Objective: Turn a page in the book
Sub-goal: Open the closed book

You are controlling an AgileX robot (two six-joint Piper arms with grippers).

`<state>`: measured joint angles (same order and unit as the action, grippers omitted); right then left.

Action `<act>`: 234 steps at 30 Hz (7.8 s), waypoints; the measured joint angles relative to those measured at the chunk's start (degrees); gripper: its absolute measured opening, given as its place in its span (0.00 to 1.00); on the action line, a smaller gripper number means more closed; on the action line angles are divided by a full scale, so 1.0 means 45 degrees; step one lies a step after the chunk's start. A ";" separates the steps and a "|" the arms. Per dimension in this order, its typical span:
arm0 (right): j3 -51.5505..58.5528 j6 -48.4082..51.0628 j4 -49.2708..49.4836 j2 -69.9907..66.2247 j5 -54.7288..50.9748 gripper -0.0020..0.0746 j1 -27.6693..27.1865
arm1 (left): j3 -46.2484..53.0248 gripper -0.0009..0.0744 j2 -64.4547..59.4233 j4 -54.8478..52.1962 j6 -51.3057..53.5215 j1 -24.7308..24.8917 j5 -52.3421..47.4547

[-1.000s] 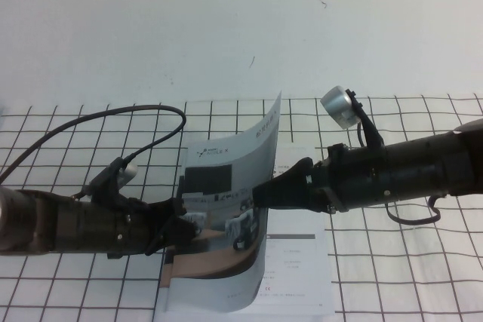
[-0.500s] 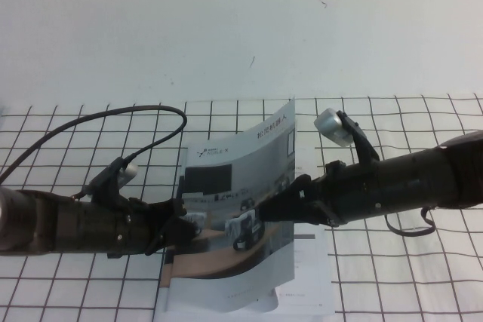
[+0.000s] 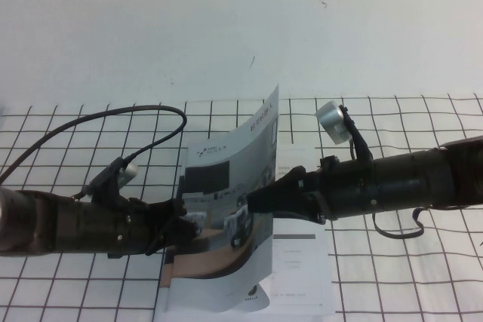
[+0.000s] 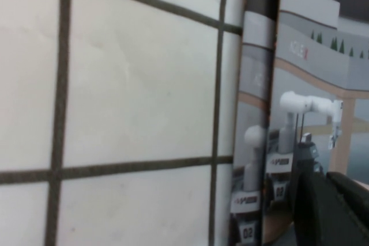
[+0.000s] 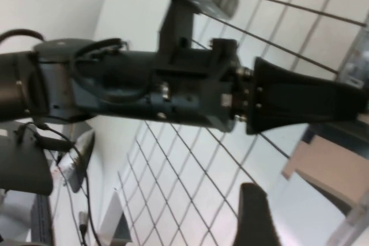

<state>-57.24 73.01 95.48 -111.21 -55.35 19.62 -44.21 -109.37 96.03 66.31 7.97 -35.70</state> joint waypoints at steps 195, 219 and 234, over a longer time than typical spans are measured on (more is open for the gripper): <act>-0.2633 -0.1281 -0.2822 0.1556 0.0954 0.56 0.0893 | 0.1076 0.01 0.4413 -0.4042 -0.2439 1.3461 1.5166; -0.2633 -0.1281 -0.2801 0.1666 -0.0051 0.56 0.0917 | 0.0938 0.01 0.3725 0.0135 -0.2382 1.3481 1.8802; -0.2633 -0.1957 -0.6144 0.3676 0.1078 0.33 0.0767 | 0.0920 0.01 0.4000 0.0875 -0.1639 1.3457 2.0061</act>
<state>-69.09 64.20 67.83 -94.67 -50.50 23.08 -40.07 -91.37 99.97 58.94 68.52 54.57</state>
